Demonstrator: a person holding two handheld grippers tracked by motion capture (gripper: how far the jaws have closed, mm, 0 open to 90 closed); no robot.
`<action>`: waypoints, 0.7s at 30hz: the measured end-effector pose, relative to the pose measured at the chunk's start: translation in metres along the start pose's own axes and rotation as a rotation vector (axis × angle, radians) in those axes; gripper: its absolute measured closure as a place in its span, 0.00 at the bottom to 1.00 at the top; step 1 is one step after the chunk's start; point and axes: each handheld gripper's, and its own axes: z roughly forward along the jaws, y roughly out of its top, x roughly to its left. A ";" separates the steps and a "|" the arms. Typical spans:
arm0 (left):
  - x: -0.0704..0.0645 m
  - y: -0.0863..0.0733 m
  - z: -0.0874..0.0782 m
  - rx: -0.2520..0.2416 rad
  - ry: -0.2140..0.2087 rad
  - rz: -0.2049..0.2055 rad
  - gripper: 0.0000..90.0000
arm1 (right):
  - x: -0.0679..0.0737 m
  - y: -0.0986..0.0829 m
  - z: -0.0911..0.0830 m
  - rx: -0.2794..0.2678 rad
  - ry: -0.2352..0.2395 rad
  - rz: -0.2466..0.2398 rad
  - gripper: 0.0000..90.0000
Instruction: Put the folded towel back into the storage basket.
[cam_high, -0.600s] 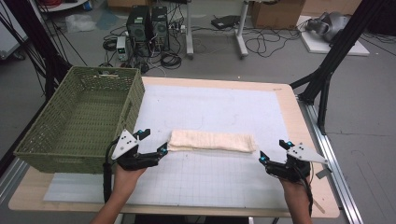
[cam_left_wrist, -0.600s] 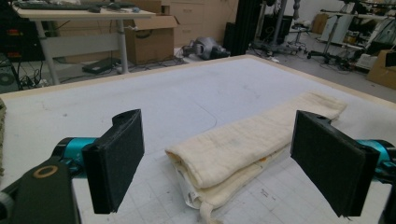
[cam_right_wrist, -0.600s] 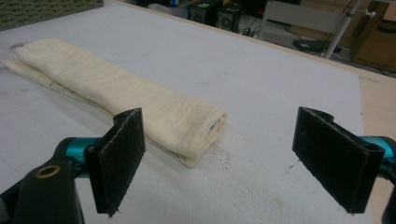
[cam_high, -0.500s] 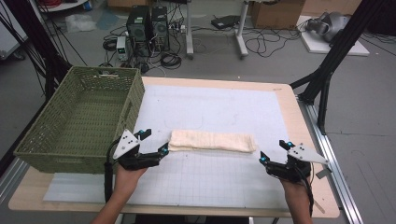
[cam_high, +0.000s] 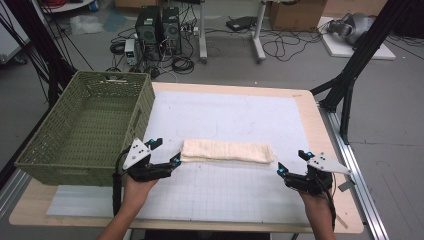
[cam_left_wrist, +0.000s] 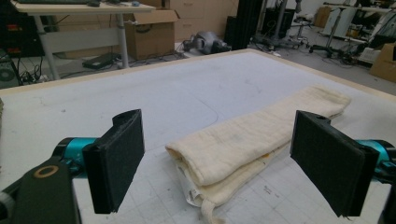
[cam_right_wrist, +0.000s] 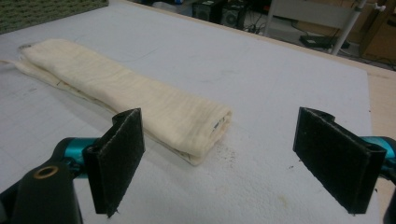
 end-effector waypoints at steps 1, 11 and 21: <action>-0.001 0.000 0.000 -0.001 -0.002 0.000 0.20 | 0.000 0.000 -0.001 0.000 0.002 -0.002 0.17; -0.003 0.001 0.003 0.012 -0.025 0.004 0.20 | 0.002 -0.001 0.001 0.009 0.009 -0.001 0.17; -0.005 -0.001 0.006 0.049 -0.046 -0.010 0.20 | 0.001 -0.002 0.002 0.017 0.014 -0.005 0.17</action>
